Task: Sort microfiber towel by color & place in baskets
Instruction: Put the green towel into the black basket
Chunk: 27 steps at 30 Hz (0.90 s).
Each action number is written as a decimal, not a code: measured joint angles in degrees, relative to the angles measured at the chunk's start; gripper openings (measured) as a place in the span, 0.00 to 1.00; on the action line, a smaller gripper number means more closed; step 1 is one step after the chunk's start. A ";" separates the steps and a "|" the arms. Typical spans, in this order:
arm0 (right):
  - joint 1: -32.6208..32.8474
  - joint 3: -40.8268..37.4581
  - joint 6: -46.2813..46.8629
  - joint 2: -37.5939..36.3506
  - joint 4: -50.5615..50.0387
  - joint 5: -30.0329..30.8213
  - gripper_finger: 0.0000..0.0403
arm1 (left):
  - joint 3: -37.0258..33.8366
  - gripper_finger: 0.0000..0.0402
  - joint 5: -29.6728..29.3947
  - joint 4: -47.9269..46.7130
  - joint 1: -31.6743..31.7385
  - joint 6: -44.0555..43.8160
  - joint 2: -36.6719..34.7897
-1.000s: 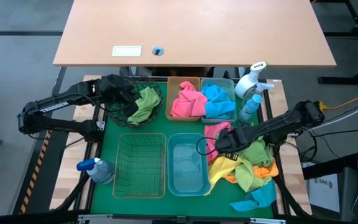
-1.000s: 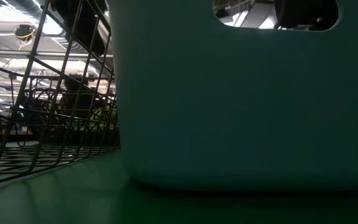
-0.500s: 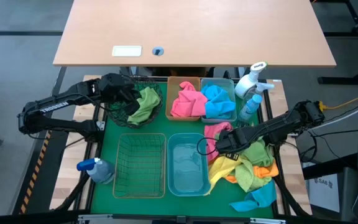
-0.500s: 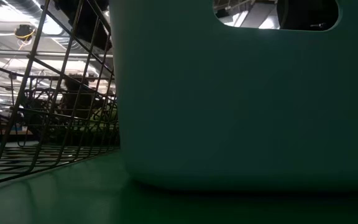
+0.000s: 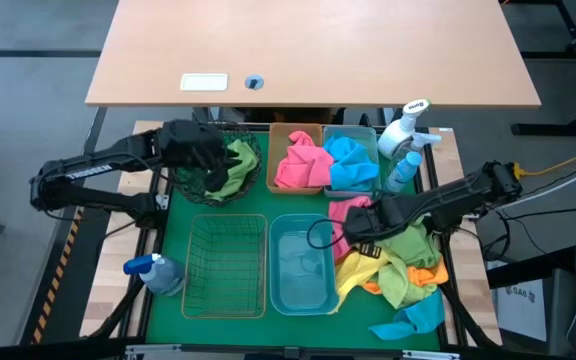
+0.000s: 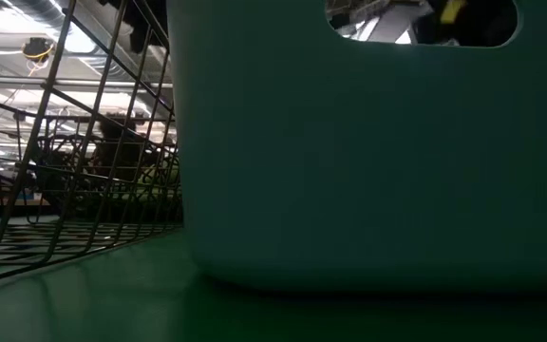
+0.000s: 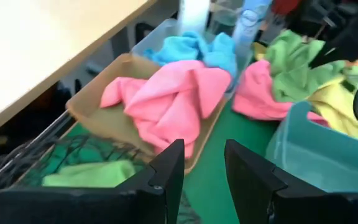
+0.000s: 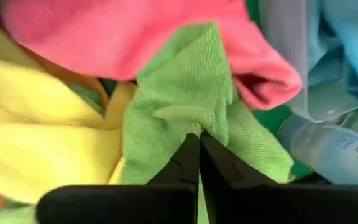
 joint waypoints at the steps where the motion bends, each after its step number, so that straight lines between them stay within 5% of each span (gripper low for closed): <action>1: 0.00 1.44 -0.03 0.00 -0.63 0.13 0.01 | 0.00 0.27 0.00 0.57 -0.65 0.05 0.21; 8: 0.00 12.29 -3.59 0.00 -3.37 5.56 0.00 | 0.04 0.27 0.59 9.51 -5.69 0.13 3.20; 15: 0.00 21.41 -8.65 0.00 -2.27 10.12 0.00 | 0.04 0.27 7.63 21.39 -10.98 7.86 8.34; 27: 0.00 24.64 -18.59 -0.02 8.13 10.49 0.00 | 0.04 0.27 6.92 42.28 -17.21 17.76 21.54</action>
